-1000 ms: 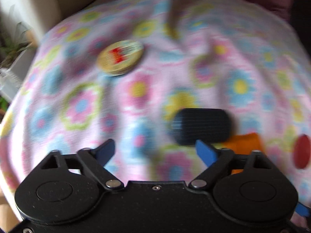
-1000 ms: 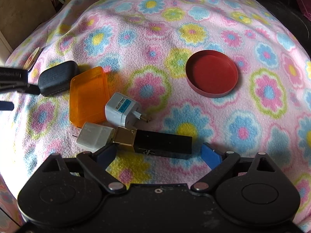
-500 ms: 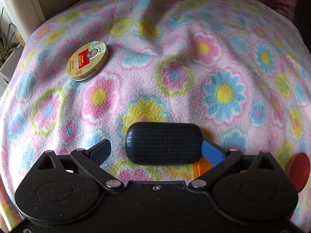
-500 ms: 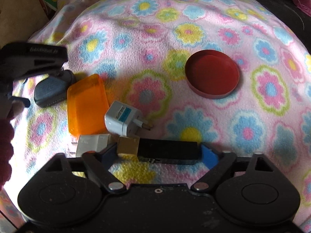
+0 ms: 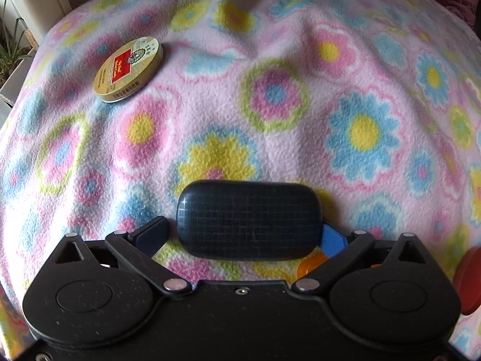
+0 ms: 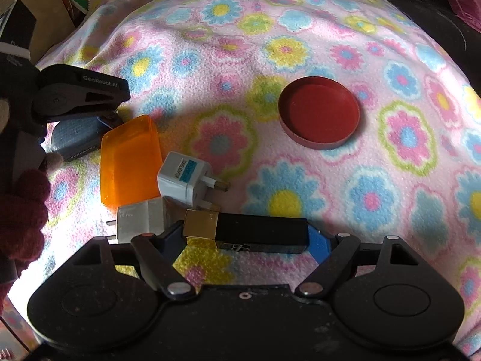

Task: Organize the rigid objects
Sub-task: 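Close the left tool on the navy glasses case while the right tool grasps the lipstick box, then carry the glasses case and lipstick box in both tools over the basket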

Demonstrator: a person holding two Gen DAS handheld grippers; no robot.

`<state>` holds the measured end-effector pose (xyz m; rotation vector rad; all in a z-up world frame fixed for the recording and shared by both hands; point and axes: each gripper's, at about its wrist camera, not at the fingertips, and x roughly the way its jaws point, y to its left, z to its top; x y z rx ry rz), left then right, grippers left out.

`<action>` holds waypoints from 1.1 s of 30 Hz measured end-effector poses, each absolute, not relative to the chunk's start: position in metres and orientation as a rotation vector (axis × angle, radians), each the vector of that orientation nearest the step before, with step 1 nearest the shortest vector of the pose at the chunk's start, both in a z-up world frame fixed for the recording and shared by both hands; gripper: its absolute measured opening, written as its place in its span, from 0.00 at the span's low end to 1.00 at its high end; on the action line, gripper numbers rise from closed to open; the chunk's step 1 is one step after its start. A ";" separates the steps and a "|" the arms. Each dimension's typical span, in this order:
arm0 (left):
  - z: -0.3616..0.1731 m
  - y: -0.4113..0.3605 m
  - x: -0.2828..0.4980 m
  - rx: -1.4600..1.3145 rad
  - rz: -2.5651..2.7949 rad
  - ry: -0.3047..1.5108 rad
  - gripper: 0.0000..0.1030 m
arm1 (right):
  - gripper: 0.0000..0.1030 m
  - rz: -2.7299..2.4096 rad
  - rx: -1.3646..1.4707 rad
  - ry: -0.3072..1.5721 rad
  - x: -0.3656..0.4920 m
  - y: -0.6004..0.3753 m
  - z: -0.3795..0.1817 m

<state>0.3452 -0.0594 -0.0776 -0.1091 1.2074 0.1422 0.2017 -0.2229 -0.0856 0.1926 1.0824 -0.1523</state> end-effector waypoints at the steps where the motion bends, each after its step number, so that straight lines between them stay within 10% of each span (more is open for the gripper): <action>1: -0.075 -0.060 0.343 -0.105 0.130 1.195 0.85 | 0.80 -0.154 0.192 1.083 0.201 -0.223 -0.086; 33: 0.031 -0.033 0.158 0.010 -0.139 1.193 0.83 | 0.80 -0.176 0.360 1.060 0.078 -0.221 -0.022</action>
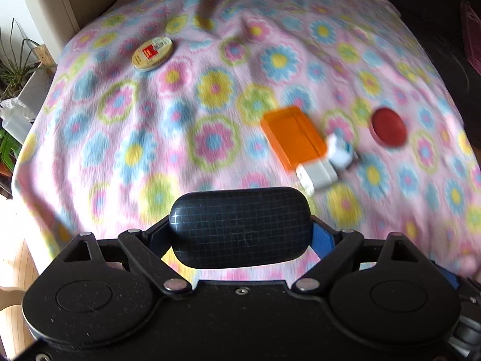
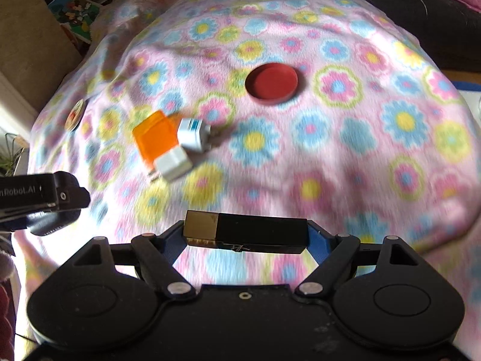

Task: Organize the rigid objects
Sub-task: 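Carry the glasses case and lipstick box in both tools over the basket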

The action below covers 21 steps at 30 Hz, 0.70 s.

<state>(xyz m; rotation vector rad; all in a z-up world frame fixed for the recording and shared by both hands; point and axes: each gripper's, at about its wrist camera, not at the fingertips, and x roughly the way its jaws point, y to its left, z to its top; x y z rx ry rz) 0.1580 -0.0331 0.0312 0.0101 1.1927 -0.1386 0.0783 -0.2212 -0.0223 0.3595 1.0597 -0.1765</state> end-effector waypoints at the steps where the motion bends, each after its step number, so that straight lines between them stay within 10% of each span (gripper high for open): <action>1: 0.032 -0.033 0.149 0.021 -0.146 1.194 0.83 | 0.80 -0.175 0.357 1.063 0.072 -0.219 -0.022; 21: 0.012 0.000 0.034 0.027 -0.151 1.235 0.83 | 0.80 -0.183 0.295 1.102 -0.026 -0.177 -0.013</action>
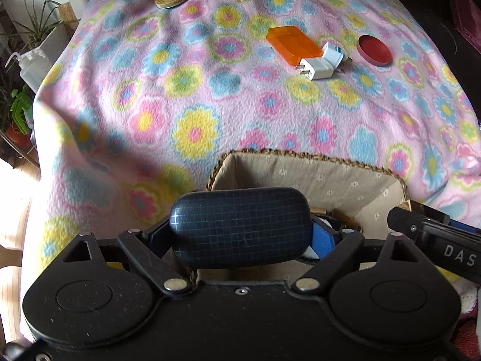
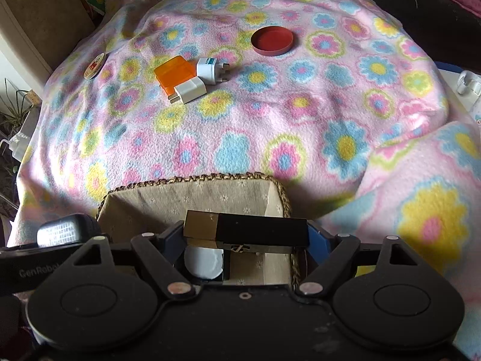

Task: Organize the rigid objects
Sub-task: 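Carry the glasses case and lipstick box in both tools over the basket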

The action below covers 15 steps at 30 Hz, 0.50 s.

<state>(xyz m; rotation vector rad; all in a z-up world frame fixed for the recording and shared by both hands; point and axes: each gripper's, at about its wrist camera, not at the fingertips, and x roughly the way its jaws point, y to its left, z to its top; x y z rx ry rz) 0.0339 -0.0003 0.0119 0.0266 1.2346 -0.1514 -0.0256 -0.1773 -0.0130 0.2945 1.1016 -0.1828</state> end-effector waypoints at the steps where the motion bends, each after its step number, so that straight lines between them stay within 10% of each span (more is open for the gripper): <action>1: 0.012 0.000 0.031 0.025 -0.153 1.236 0.83 | 0.80 -0.184 0.291 1.100 -0.029 -0.176 -0.012; 15: 0.005 0.005 0.003 0.035 -0.126 1.275 0.83 | 0.80 -0.181 0.214 1.116 -0.063 -0.156 -0.003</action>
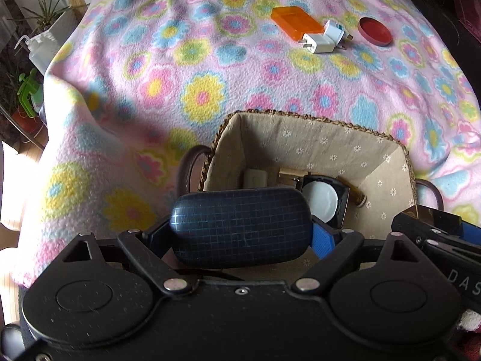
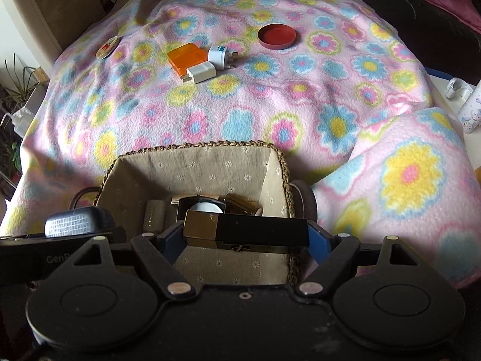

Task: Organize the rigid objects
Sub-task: 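Carry the glasses case and lipstick box in both tools over the basket, then open the right tool to drop the lipstick box while the left tool releases the case inside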

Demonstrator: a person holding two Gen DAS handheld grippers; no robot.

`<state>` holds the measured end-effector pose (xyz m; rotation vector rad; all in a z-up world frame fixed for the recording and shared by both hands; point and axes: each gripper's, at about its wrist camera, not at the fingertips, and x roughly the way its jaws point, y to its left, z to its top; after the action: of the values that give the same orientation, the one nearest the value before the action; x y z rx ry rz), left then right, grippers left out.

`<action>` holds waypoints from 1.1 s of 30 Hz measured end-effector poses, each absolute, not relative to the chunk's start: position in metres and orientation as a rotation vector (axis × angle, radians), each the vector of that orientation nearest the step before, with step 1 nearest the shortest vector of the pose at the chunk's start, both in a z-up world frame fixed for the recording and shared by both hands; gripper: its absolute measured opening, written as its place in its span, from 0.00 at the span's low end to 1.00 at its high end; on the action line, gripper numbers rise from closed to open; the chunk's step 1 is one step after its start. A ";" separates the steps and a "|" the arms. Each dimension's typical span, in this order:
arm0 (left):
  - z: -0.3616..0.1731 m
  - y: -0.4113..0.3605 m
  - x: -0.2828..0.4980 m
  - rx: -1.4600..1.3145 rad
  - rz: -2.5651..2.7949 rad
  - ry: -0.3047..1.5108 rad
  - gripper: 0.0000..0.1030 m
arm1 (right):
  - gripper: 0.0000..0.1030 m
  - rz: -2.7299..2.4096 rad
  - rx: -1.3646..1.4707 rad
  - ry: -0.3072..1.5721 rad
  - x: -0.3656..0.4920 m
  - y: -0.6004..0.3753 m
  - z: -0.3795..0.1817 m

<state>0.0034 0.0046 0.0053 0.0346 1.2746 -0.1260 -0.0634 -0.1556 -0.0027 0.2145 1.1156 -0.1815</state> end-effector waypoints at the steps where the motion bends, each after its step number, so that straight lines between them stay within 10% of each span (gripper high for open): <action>1: 0.004 0.004 0.004 0.036 -0.123 1.280 0.83 | 0.80 -0.180 0.210 1.120 -0.063 -0.155 -0.004; 33: -0.013 -0.012 0.006 0.184 -0.088 1.341 0.84 | 0.80 -0.182 0.179 1.186 -0.054 -0.151 -0.018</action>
<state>0.0064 -0.0121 -0.0125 0.1842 1.3410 -0.0877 -0.0544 -0.1513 -0.0182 0.1788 1.1857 -0.1824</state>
